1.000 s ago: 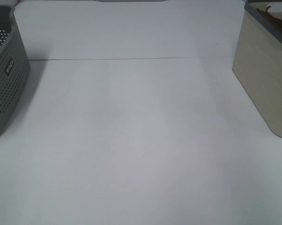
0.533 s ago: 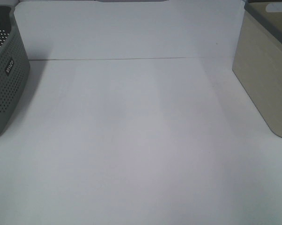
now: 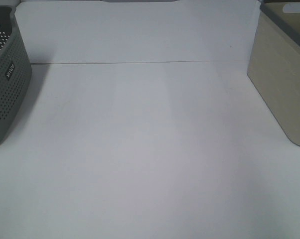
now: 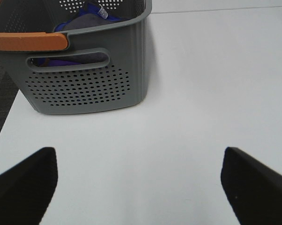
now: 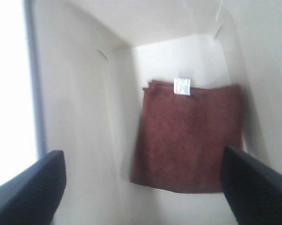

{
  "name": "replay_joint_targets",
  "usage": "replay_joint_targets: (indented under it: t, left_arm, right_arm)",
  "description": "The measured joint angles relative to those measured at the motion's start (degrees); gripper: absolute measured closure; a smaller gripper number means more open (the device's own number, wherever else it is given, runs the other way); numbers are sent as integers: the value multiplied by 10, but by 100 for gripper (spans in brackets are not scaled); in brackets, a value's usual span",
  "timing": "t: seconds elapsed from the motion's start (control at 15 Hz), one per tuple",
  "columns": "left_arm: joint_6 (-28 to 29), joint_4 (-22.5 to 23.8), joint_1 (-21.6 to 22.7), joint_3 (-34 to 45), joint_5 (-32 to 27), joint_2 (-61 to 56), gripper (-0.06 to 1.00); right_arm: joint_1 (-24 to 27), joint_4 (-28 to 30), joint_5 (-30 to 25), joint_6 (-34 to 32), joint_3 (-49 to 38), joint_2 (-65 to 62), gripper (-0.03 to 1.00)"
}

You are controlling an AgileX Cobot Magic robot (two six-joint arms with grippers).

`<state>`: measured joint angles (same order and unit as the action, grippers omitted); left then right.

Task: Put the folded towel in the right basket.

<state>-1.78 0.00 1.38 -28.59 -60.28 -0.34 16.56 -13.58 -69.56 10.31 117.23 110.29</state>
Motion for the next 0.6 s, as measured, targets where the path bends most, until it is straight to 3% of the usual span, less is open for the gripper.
replay_joint_targets:
  t: [0.4,0.6]
  left_arm:
    - [0,0,0,0,0,0,6]
    - [0,0,0,0,0,0,6]
  right_arm:
    - [0,-49,-1,6,-6,-116,11]
    - [0,-82,-1,28,-111,-219,11]
